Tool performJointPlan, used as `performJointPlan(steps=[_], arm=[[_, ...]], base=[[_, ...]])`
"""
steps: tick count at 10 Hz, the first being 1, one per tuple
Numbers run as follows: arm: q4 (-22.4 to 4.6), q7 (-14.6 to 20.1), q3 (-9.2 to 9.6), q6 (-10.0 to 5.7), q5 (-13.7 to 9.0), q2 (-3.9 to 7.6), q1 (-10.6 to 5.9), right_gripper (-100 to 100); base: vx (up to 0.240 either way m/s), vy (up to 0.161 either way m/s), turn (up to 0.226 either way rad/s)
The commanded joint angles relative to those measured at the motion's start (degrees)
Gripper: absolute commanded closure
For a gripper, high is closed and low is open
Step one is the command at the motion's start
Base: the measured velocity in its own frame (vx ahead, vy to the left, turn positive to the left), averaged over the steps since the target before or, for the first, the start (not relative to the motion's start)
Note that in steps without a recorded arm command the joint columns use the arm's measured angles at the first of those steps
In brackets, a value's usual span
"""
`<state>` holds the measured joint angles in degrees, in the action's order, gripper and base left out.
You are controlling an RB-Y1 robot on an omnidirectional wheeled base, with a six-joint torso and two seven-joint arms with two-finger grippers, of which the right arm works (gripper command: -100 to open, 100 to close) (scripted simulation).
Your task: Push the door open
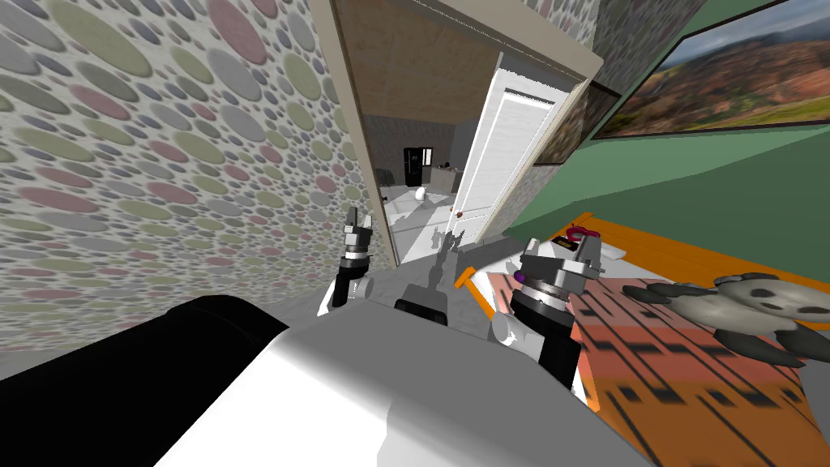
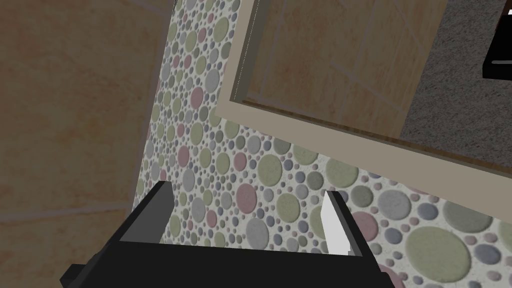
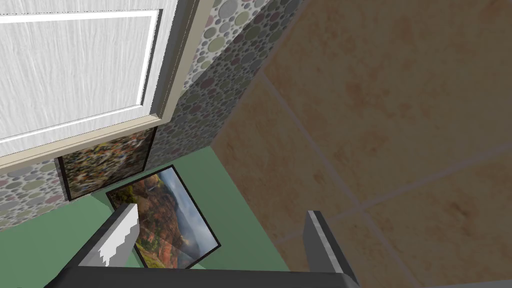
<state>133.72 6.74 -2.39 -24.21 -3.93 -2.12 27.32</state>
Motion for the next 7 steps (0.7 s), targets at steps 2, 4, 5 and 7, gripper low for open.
performJointPlan(steps=[2, 4, 5, 7], arm=[[-3.13, -1.94, 0.01, -1.63, 0.89, 1.41, -0.65, -100], [-5.42, -3.36, 0.02, -2.82, 1.53, 2.36, -1.12, -100], [-7.06, -4.38, 0.03, -3.67, 2.0, 2.95, -1.46, -100], [-9.52, -5.9, 0.04, -4.95, 2.69, 3.84, -1.96, -100]], base=[[0.074, 0.016, 0.016], [0.131, 0.023, 0.013], [0.139, 0.024, 0.019], [0.133, -0.007, 0.016]])
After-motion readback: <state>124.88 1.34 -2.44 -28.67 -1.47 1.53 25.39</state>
